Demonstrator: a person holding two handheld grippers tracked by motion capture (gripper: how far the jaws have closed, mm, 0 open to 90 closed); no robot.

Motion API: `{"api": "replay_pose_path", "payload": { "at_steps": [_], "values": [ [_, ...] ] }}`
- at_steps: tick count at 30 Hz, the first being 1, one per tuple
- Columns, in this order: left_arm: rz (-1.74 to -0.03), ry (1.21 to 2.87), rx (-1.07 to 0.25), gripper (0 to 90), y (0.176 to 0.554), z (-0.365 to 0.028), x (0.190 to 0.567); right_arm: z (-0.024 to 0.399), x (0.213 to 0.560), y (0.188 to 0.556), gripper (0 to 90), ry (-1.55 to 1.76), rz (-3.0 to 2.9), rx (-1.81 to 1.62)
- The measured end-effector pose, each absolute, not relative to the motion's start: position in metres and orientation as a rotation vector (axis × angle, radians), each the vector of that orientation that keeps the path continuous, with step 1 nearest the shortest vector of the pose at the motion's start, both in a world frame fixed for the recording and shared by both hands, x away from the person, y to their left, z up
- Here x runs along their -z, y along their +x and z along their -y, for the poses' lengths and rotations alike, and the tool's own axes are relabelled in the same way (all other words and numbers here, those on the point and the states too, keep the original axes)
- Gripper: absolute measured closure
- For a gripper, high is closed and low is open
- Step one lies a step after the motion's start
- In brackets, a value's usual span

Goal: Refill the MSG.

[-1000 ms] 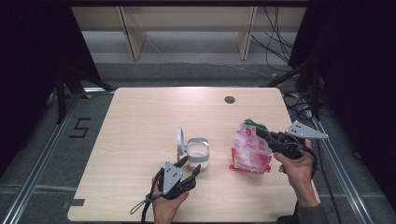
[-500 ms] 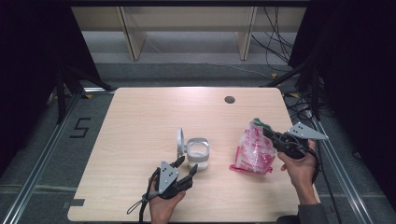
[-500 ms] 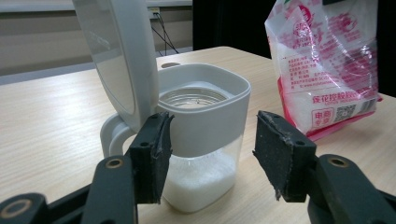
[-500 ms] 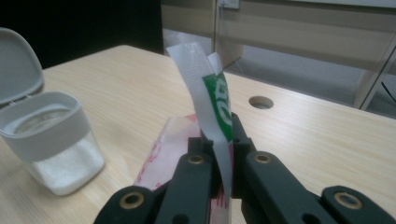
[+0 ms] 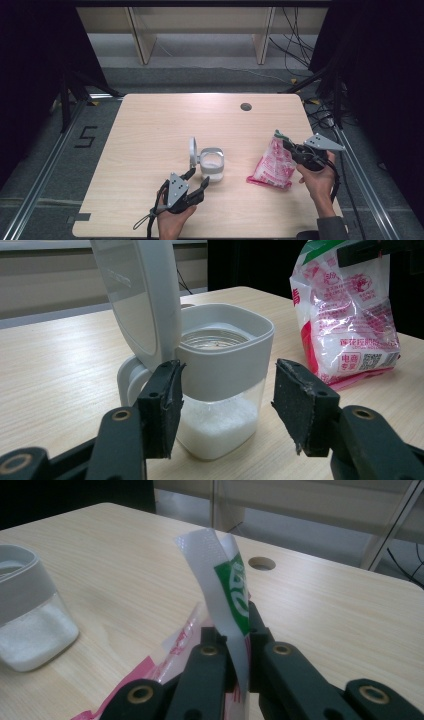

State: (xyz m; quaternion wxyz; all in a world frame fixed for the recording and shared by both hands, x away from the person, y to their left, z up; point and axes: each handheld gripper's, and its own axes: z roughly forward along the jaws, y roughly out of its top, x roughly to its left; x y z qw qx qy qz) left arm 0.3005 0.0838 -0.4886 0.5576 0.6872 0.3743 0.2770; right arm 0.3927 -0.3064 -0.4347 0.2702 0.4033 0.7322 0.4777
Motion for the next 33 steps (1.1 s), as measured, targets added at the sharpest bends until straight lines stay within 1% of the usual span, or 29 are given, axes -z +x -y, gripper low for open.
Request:
{"api": "replay_pose_path", "payload": {
  "at_steps": [2,7,9,10,13,15,18,22,23,25,27,30,33],
  "values": [
    [-0.878,1.629,-0.657,44.6,0.301,-0.085,0.489,0.306,0.435,0.391,90.0,1.12,-1.961,-1.289],
    [-0.888,1.628,-0.659,44.4,0.3,-0.086,0.488,0.307,0.436,0.393,88.1,1.076,-1.947,-1.259],
    [-0.881,1.629,-0.661,43.7,0.301,-0.087,0.488,0.304,0.437,0.391,86.3,1.132,-1.953,-1.252],
    [-0.883,1.631,-0.658,43.6,0.301,-0.087,0.489,0.307,0.439,0.393,85.5,1.095,-1.951,-1.237],
    [-0.896,1.627,-0.653,43.6,0.302,-0.088,0.49,0.306,0.442,0.392,82.9,1.121,-1.946,-1.231],
    [-0.891,1.631,-0.653,43.6,0.302,-0.089,0.49,0.308,0.442,0.392,79.6,1.116,-1.942,-1.211],
    [-0.891,1.631,-0.65,43.6,0.303,-0.089,0.49,0.309,0.442,0.391,79.0,1.151,-1.932,-1.222],
    [-0.889,1.625,-0.649,43.7,0.303,-0.089,0.49,0.31,0.443,0.388,80.4,1.198,-1.922,-1.221],
    [-0.901,1.618,-0.642,43.7,0.303,-0.088,0.49,0.312,0.443,0.39,80.3,1.164,-1.931,-1.222],
    [-0.912,1.611,-0.637,43.6,0.302,-0.088,0.49,0.314,0.444,0.39,77.9,1.182,-1.927,-1.206],
    [-0.898,1.622,-0.646,43.7,0.303,-0.089,0.49,0.313,0.445,0.389,78.1,1.226,-1.931,-1.21],
    [-0.899,1.623,-0.64,43.7,0.304,-0.09,0.49,0.315,0.446,0.391,78.1,1.176,-1.922,-1.184],
    [-0.901,1.63,-0.64,43.6,0.304,-0.09,0.491,0.313,0.447,0.389,74.4,1.242,-1.911,-1.209]
  ]
}}
